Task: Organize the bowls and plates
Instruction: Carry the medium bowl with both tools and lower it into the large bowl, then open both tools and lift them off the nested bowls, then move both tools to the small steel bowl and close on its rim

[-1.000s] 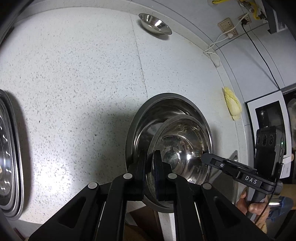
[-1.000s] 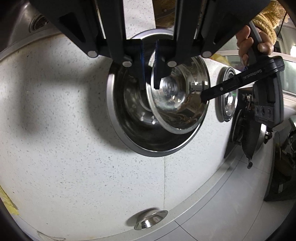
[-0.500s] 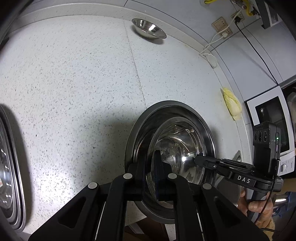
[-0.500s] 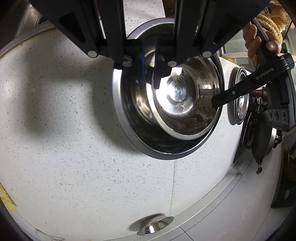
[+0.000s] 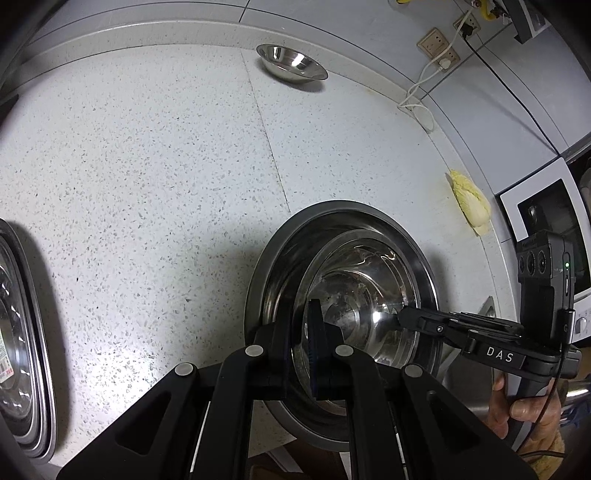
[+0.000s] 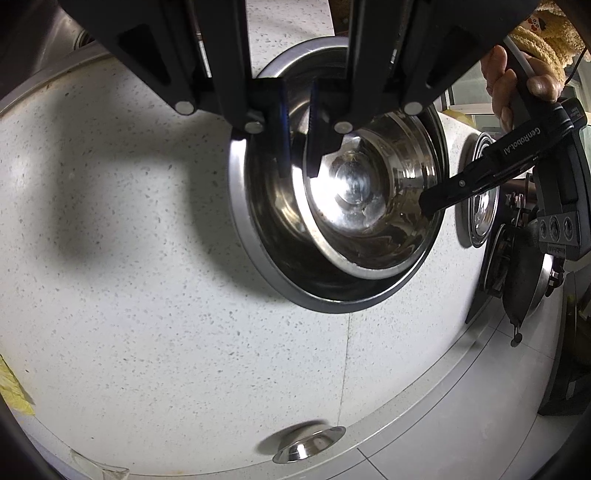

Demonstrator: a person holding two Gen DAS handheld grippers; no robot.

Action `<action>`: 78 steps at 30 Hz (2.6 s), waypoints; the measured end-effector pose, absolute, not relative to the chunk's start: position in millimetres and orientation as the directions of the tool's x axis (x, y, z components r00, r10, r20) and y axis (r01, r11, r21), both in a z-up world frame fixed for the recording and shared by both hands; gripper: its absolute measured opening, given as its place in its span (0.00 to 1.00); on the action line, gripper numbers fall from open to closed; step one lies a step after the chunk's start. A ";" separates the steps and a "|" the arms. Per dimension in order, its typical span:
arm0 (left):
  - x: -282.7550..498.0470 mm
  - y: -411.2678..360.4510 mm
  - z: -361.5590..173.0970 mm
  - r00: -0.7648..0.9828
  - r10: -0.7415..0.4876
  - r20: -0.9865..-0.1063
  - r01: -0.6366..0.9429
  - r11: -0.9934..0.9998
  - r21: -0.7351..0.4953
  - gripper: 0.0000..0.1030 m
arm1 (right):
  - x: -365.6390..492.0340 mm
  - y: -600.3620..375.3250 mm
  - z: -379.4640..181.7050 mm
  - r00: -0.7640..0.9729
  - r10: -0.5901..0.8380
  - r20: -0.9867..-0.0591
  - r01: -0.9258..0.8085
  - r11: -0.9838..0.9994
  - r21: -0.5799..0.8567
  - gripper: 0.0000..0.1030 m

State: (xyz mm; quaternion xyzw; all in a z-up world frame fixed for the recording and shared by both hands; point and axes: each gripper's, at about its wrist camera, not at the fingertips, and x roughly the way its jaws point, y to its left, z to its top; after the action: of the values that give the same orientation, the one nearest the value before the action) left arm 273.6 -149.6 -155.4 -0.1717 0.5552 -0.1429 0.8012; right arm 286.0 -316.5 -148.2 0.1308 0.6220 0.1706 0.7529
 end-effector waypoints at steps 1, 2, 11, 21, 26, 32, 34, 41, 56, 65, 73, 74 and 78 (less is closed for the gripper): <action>273.1 -149.4 -155.2 0.345 -0.417 -0.841 0.039 0.902 -0.431 0.06 | 285.9 -316.5 -148.4 0.168 0.420 -0.892 -0.093 0.907 0.410 0.07; 272.7 -149.3 -154.8 0.348 -0.413 -0.841 0.038 0.903 -0.428 0.06 | 286.1 -316.6 -148.4 0.169 0.420 -0.892 -0.093 0.907 0.410 0.07; 267.9 -148.3 -152.7 0.368 -0.392 -0.843 0.047 0.913 -0.404 0.12 | 285.6 -321.8 -139.4 0.192 0.416 -0.889 -0.094 0.909 0.406 0.09; 265.3 -153.0 -148.6 0.387 -0.377 -0.842 0.068 0.922 -0.382 0.19 | 283.3 -327.9 -134.7 0.207 0.428 -0.880 -0.090 0.904 0.419 0.10; 266.6 -155.1 -149.1 0.387 -0.377 -0.841 0.069 0.922 -0.381 0.21 | 281.7 -328.7 -132.9 0.212 0.426 -0.880 -0.090 0.905 0.416 0.10; 264.9 -157.6 -144.7 0.398 -0.389 -0.831 0.087 0.917 -0.389 0.32 | 281.5 -331.8 -127.2 0.227 0.420 -0.879 -0.091 0.908 0.410 0.10; 263.3 -159.0 -141.7 0.407 -0.393 -0.825 0.099 0.916 -0.388 0.38 | 282.1 -333.0 -126.4 0.229 0.424 -0.876 -0.090 0.905 0.415 0.10; 260.5 -157.7 -133.2 0.439 -0.374 -0.817 0.106 0.925 -0.366 0.49 | 283.0 -340.7 -123.1 0.245 0.436 -0.866 -0.074 0.899 0.432 0.11; 266.4 -131.4 -130.8 0.449 -0.425 -0.786 0.068 0.893 -0.444 0.52 | 280.2 -362.2 -109.6 0.286 0.440 -0.851 -0.071 0.896 0.439 0.26; 283.6 -106.5 -137.5 0.398 -0.445 -0.802 0.002 0.875 -0.484 0.70 | 292.1 -374.5 -104.4 0.293 0.427 -0.855 -0.057 0.901 0.431 0.31; 328.2 -96.5 -121.4 0.374 -0.467 -0.801 -0.010 0.862 -0.507 0.87 | 345.9 -365.5 -80.6 0.316 0.441 -0.840 -0.115 0.897 0.427 0.37; 339.0 -96.3 -118.7 0.373 -0.464 -0.804 -0.011 0.864 -0.503 0.89 | 360.1 -363.3 -76.0 0.323 0.447 -0.834 -0.124 0.894 0.431 0.37; 380.2 -93.8 -111.9 0.393 -0.431 -0.812 -0.031 0.876 -0.481 0.90 | 412.0 -359.3 -67.9 0.335 0.478 -0.812 -0.127 0.877 0.464 0.38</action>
State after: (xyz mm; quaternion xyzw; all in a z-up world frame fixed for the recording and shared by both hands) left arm 380.2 -93.8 -111.9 -0.2155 0.5366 -0.1241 0.8064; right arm 412.0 -359.3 -67.9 0.1610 0.5447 0.1888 0.8011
